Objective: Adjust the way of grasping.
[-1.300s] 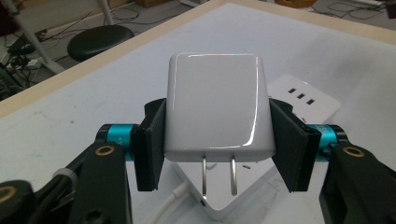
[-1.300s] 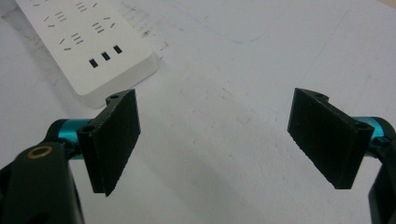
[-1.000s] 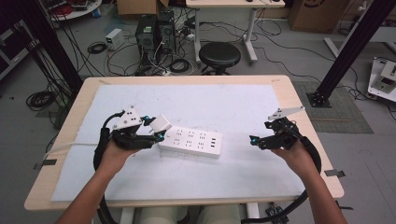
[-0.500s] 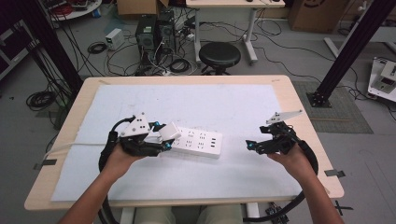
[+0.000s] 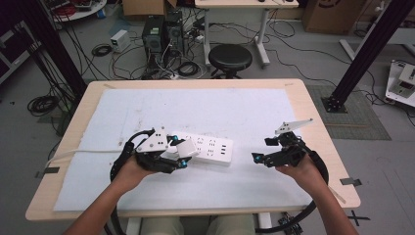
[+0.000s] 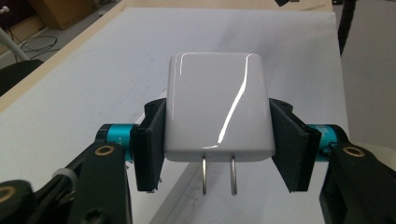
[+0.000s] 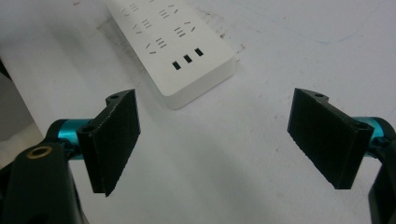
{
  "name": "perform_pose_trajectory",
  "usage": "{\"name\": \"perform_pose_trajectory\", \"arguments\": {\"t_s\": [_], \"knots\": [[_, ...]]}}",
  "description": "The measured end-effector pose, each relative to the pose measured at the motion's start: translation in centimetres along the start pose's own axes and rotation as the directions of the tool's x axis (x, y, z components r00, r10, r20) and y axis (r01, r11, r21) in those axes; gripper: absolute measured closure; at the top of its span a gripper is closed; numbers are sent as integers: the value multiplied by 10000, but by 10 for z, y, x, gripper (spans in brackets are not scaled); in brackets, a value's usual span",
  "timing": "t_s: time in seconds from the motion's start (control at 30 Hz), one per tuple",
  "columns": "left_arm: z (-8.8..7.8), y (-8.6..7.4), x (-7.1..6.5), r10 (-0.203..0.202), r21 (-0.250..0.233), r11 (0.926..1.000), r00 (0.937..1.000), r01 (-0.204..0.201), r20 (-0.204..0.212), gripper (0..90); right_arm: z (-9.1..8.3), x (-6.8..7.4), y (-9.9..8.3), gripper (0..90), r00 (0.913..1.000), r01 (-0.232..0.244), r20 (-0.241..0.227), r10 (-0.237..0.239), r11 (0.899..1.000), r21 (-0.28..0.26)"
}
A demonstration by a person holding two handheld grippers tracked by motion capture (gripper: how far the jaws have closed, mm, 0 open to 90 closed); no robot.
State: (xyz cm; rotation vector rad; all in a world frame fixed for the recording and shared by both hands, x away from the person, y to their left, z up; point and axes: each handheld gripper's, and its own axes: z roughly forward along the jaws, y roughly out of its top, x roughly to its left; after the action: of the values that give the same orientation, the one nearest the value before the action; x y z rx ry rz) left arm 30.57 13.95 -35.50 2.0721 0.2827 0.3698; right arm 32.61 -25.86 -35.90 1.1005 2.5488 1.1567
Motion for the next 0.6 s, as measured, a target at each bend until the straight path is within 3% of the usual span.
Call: {"name": "perform_pose_trajectory", "arguments": {"t_s": [0.2, 0.33, 0.6], "knots": [[7, 1, -6, 336, 9, 9994, 9990, -336, 284, 425, 2, 3, 0, 172, 9967, -587, -569, 572, 9979, -255], [15, 3, -11, 559, 14, 9984, 9969, -560, 554, 425, 3, 8, 3, 172, 9872, -1004, -1281, 954, 9944, -338], [24, 5, -18, 912, -32, 9958, 9920, -913, 873, 425, 9, 19, 13, 175, 9752, -1094, -1956, 1035, 9938, -195]]}}
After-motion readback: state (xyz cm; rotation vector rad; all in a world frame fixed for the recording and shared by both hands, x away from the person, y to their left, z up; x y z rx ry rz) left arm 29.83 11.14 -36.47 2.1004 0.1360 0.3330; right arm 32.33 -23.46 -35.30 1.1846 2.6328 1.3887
